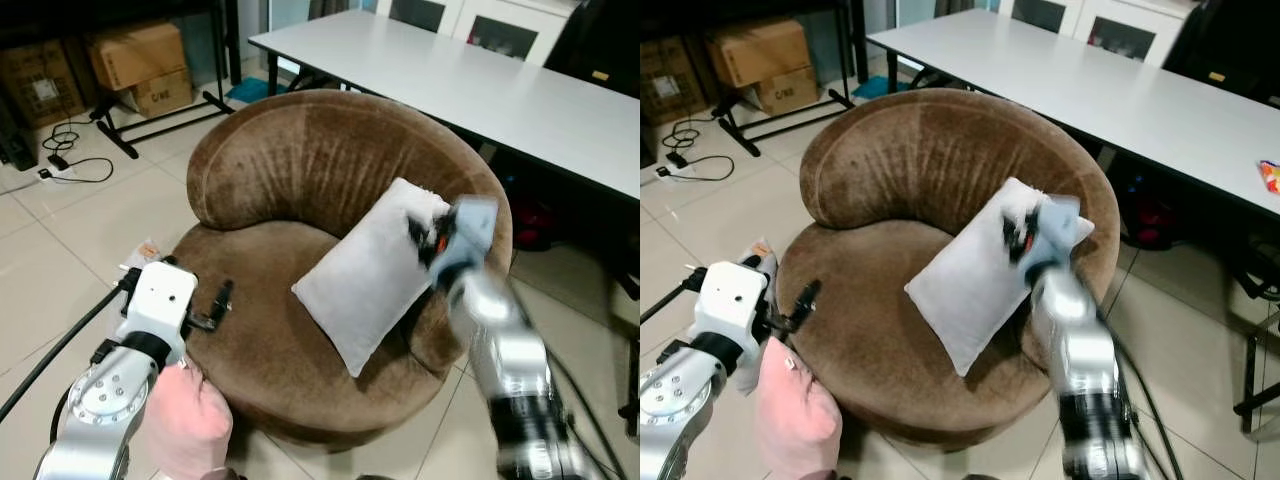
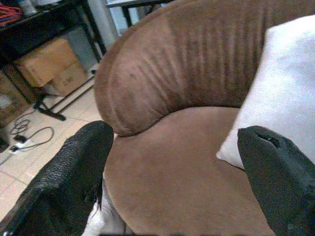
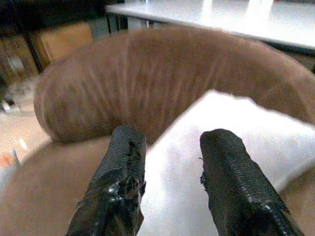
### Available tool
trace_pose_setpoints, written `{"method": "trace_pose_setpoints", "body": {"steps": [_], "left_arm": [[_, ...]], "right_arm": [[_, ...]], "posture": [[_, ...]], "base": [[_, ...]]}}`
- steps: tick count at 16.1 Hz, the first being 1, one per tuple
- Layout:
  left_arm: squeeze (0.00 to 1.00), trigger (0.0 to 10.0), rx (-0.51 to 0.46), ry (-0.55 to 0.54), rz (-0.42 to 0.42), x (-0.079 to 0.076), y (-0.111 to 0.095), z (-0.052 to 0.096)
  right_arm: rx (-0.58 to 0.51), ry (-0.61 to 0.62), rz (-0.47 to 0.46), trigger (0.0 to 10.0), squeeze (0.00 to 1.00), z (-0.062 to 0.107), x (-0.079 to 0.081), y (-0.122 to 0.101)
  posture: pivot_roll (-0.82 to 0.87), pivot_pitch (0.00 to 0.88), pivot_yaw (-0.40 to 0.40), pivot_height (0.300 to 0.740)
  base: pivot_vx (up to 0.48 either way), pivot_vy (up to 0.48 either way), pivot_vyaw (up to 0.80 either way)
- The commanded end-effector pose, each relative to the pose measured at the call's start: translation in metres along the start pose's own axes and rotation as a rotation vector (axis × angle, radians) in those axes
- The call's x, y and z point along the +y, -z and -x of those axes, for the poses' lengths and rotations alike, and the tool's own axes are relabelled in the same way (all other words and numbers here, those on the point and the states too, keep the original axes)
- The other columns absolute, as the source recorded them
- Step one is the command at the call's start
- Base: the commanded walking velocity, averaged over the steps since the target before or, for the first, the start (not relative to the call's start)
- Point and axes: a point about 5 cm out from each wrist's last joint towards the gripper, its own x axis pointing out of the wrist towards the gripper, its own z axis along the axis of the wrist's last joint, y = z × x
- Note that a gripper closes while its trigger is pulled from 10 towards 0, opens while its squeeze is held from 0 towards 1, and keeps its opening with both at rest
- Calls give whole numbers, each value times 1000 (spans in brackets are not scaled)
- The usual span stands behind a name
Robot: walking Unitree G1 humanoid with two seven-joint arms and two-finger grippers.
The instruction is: Move the pillow to the sofa from floor
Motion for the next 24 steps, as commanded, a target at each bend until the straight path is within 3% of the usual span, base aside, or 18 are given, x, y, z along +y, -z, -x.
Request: {"method": "trace_pose_setpoints", "body": {"steps": [1,8,15,24], "left_arm": [[0,10000,-10,-28,-5,0,0,-1],[0,10000,-30,-78,2,5,3,3],[0,10000,-27,-117,27,8,6,4],[0,10000,-37,-113,48,5,5,0]], "right_arm": [[0,14,44,10000,0,7,4,-4],[1,-18,145,10000,0,13,4,-7],[43,-14,160,10000,0,9,2,-7],[70,-12,118,10000,0,10,5,-7]], "posture": [[-58,0,-82,740],[-43,0,-99,740],[-44,0,-108,740],[-64,0,-104,740]], "base": [[-251,0,0],[-246,0,0],[0,0,0],[0,395,0]]}}
